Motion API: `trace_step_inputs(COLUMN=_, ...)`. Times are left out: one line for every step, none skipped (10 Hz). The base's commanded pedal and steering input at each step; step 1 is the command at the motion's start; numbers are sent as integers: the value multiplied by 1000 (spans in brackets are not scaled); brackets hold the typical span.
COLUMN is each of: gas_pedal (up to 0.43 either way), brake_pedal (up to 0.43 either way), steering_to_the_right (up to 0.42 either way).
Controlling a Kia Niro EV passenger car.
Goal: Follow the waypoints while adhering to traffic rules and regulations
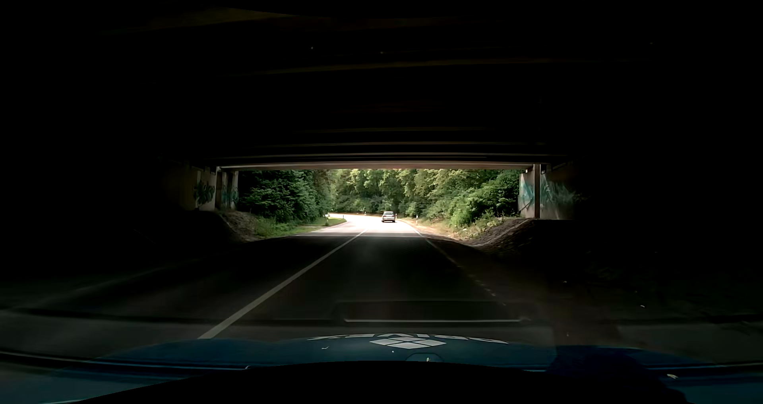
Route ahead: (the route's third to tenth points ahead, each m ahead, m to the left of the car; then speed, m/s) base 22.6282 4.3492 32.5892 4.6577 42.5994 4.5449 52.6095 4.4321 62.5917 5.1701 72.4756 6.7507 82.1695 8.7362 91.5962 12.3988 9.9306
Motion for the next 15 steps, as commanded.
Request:
trace_step_inputs(gas_pedal=157, brake_pedal=0, steering_to_the_right=-1)
trace_step_inputs(gas_pedal=169, brake_pedal=0, steering_to_the_right=-1)
trace_step_inputs(gas_pedal=177, brake_pedal=0, steering_to_the_right=-2)
trace_step_inputs(gas_pedal=177, brake_pedal=0, steering_to_the_right=-1)
trace_step_inputs(gas_pedal=177, brake_pedal=0, steering_to_the_right=-1)
trace_step_inputs(gas_pedal=177, brake_pedal=0, steering_to_the_right=-1)
trace_step_inputs(gas_pedal=177, brake_pedal=0, steering_to_the_right=-1)
trace_step_inputs(gas_pedal=177, brake_pedal=0, steering_to_the_right=-1)
trace_step_inputs(gas_pedal=177, brake_pedal=0, steering_to_the_right=-1)
trace_step_inputs(gas_pedal=177, brake_pedal=0, steering_to_the_right=0)
trace_step_inputs(gas_pedal=177, brake_pedal=0, steering_to_the_right=0)
trace_step_inputs(gas_pedal=177, brake_pedal=0, steering_to_the_right=0)
trace_step_inputs(gas_pedal=177, brake_pedal=0, steering_to_the_right=1)
trace_step_inputs(gas_pedal=177, brake_pedal=0, steering_to_the_right=1)
trace_step_inputs(gas_pedal=177, brake_pedal=0, steering_to_the_right=0)
